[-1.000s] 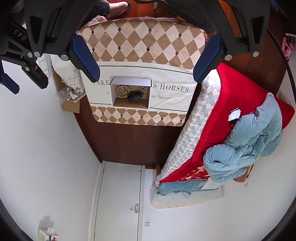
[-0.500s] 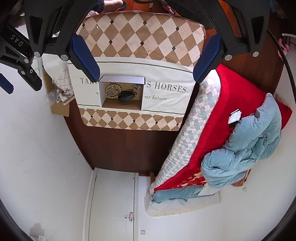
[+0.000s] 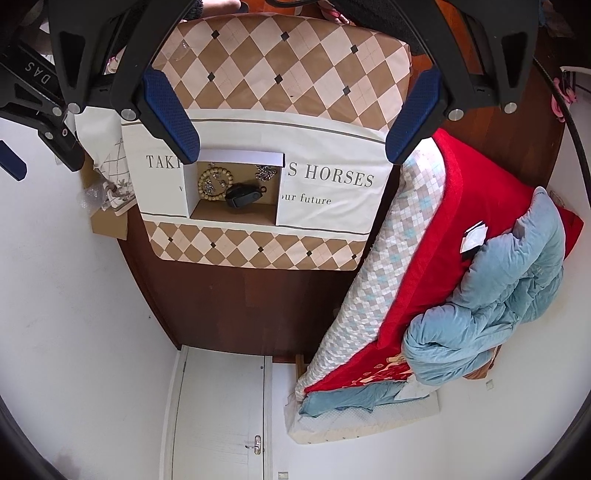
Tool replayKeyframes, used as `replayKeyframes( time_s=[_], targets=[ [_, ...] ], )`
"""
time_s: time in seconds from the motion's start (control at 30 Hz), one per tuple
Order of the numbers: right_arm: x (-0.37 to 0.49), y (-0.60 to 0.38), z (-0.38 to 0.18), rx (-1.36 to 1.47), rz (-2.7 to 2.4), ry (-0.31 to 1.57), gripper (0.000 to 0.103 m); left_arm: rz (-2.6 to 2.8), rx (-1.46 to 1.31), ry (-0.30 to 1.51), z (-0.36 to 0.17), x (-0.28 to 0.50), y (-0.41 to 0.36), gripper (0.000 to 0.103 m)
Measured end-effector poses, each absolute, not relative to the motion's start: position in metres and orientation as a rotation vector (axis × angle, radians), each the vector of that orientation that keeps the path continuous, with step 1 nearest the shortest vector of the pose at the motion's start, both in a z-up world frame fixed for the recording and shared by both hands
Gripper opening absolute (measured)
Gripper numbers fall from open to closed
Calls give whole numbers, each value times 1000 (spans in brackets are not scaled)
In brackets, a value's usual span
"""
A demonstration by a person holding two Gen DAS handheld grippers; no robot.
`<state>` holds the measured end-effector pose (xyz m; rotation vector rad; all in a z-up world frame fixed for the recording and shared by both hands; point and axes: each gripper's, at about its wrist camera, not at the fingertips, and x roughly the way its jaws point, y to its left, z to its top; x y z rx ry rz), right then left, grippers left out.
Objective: Organize jewelry
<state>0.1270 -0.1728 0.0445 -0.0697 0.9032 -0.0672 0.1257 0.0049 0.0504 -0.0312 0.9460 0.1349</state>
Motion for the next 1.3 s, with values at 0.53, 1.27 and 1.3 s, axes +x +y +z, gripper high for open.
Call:
replayKeyframes(
  time_s=[0.53,1.27,1.3],
  targets=[
    [131,-165,45,-67,-59,901,103,121,-26,935,54,127,4,103],
    [129,-172,53,-63,-49,888,103,123,-21,933,58,125,3,103],
    [129,-172,53,-64,-49,887,103,123,-21,934,59,126,2,103]
  ],
)
